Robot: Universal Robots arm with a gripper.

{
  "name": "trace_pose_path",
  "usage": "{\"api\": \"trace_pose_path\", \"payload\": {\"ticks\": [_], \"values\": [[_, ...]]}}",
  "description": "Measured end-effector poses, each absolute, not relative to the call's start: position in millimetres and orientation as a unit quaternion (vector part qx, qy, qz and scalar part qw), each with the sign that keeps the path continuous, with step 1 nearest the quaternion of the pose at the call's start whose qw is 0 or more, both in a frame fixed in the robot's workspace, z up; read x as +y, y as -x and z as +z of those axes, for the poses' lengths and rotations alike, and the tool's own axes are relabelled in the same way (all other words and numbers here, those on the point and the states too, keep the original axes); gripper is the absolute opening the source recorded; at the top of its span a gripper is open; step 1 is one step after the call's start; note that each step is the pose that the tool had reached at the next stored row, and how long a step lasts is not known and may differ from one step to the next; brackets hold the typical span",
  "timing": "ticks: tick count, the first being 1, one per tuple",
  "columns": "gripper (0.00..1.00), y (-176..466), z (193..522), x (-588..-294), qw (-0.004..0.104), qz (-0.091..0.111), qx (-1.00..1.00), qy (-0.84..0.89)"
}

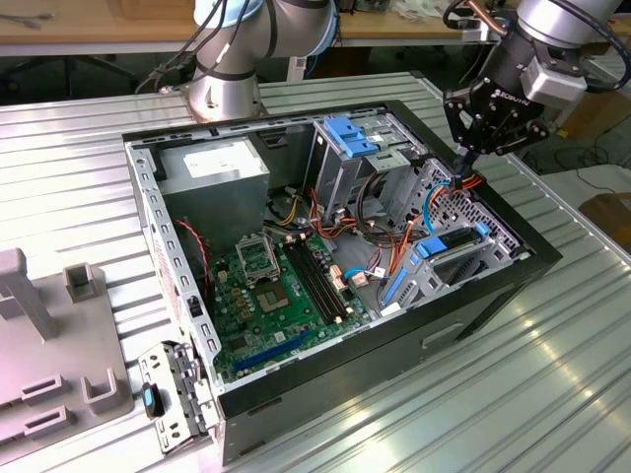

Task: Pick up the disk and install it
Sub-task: 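Insert the first disk wire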

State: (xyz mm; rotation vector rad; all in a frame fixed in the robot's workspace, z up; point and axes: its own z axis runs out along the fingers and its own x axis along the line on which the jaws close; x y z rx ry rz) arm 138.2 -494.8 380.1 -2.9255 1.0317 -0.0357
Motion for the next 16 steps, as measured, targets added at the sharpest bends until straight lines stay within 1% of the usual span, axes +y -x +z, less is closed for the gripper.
{"api": "trace_pose_path", "payload": {"ticks": [16], "values": [[0.11, -142.9, 380.1, -494.7, 0.021, -0.009, 0.227, 0.974]]}}
